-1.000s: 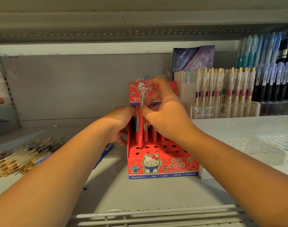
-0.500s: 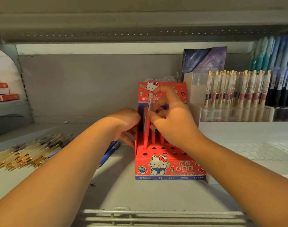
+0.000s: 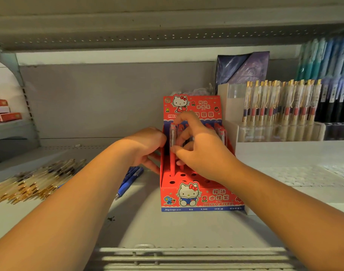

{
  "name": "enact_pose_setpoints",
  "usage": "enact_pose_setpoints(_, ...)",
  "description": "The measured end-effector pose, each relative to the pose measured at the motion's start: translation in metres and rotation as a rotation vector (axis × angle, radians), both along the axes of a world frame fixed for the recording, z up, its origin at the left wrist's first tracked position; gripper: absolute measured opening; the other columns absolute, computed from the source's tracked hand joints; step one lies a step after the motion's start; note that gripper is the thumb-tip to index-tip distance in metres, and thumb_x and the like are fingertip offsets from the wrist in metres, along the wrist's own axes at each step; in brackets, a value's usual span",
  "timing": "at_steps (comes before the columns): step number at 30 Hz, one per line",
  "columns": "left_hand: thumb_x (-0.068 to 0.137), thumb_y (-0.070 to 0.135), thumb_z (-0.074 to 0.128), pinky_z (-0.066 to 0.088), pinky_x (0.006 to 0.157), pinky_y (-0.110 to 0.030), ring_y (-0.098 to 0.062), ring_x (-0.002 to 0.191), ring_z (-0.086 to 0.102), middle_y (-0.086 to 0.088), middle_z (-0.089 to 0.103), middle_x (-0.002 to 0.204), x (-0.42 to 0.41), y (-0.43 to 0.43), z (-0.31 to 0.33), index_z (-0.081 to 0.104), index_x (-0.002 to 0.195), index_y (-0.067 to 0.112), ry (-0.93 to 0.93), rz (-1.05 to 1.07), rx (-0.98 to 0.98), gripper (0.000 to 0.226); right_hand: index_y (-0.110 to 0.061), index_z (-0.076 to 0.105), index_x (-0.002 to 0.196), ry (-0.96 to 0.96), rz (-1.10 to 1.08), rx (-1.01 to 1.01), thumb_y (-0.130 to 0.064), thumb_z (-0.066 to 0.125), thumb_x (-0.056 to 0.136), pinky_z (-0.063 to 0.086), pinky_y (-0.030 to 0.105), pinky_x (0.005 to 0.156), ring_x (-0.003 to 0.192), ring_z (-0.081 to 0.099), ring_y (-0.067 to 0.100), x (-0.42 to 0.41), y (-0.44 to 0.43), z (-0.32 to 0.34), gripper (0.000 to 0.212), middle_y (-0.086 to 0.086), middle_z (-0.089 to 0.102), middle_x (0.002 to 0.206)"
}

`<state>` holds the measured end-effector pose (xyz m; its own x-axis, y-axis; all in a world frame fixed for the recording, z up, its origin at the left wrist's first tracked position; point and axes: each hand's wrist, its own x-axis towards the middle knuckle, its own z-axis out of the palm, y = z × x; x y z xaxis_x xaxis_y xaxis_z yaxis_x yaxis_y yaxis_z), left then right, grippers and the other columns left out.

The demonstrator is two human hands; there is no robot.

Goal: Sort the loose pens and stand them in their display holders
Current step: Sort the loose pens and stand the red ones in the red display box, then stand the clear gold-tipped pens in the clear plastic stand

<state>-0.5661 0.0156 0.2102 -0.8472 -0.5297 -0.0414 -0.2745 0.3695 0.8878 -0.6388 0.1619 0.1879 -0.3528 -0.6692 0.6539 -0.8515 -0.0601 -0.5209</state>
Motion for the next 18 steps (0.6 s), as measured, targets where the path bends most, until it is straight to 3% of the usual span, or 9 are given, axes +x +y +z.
enact_pose_setpoints(5, 0.094, 0.004, 0.033, 0.059, 0.052, -0.042, -0.029, 0.063, 0.074, -0.008, 0.073, 0.065, 0.002, -0.002, 0.0, 0.061, 0.098, 0.013, 0.001, -0.007, 0.022, 0.029, -0.036, 0.041, 0.117, 0.113, -0.019, 0.122, -0.01, 0.068, 0.085, 0.059, 0.032, 0.066, 0.061, 0.065, 0.003, 0.005, 0.001, -0.007, 0.05, -0.004, 0.066, 0.073)
enact_pose_setpoints(9, 0.093, 0.003, 0.034, 0.061, 0.058, -0.046, -0.029, 0.066, 0.074, -0.011, 0.074, 0.07, 0.007, 0.005, 0.001, 0.061, 0.1, 0.013, 0.015, -0.006, 0.014, 0.03, -0.039, 0.047, 0.11, 0.108, -0.04, 0.084, -0.015, 0.068, 0.085, 0.053, 0.024, 0.059, 0.061, 0.063, 0.001, 0.004, 0.006, -0.003, 0.04, -0.008, 0.066, 0.074)
enact_pose_setpoints(13, 0.096, 0.006, 0.042, 0.061, 0.072, -0.051, -0.035, 0.086, 0.072, -0.02, 0.07, 0.102, 0.017, 0.013, 0.003, 0.061, 0.114, 0.006, 0.035, -0.022, 0.036, 0.027, -0.039, 0.053, 0.107, 0.067, -0.077, -0.046, -0.022, 0.069, 0.084, 0.046, 0.013, 0.059, 0.07, 0.062, 0.002, 0.005, 0.011, 0.001, 0.033, -0.012, 0.065, 0.082)
enact_pose_setpoints(18, 0.094, 0.014, 0.057, 0.061, 0.075, -0.042, -0.022, 0.097, 0.067, -0.006, 0.064, 0.11, 0.061, -0.016, 0.003, 0.062, 0.106, 0.023, 0.142, 0.054, 0.007, 0.015, -0.027, 0.059, 0.112, 0.072, -0.03, -0.209, -0.019, 0.068, 0.084, 0.052, 0.025, 0.08, 0.09, 0.063, 0.003, 0.027, 0.006, 0.012, 0.03, -0.011, 0.066, 0.096)
